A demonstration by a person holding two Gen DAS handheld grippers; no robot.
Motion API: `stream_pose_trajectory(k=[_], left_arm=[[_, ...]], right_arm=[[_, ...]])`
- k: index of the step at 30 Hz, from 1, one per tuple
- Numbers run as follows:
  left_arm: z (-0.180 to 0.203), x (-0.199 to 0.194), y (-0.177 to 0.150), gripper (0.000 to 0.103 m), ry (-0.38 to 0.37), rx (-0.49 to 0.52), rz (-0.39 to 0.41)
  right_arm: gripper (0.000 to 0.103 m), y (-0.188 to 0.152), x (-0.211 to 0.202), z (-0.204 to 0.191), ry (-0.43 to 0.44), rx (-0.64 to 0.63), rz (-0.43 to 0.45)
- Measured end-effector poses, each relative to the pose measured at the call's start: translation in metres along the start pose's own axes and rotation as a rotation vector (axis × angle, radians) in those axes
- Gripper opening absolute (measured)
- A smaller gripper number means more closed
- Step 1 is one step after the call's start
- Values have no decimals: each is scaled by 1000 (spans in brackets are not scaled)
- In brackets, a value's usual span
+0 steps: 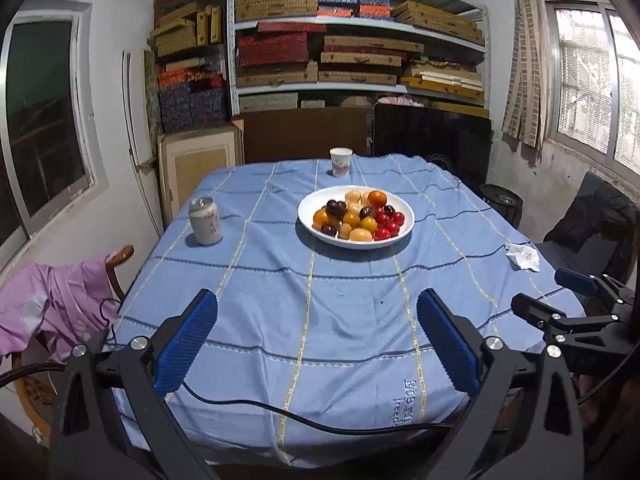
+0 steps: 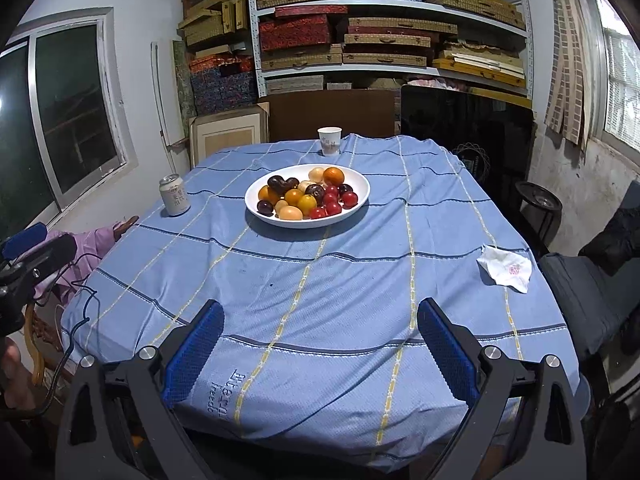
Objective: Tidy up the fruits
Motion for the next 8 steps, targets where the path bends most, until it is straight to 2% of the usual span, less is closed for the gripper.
stream_pose_trajectory(k=[8], left_arm=[[-4, 10, -6, 98, 22, -1, -33]], right_arm=[[98, -1, 1, 1, 0, 3, 0]])
Point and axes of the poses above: each gripper's, at about its wrist camera, not at the fingertips, and x roughly the way its jaws point, z to its right, y to its top, the point moved 10 cm from there along x, roughly the way its jaws point, and after that the axes turned 12 degrees about -x, right-handed, at the moved point
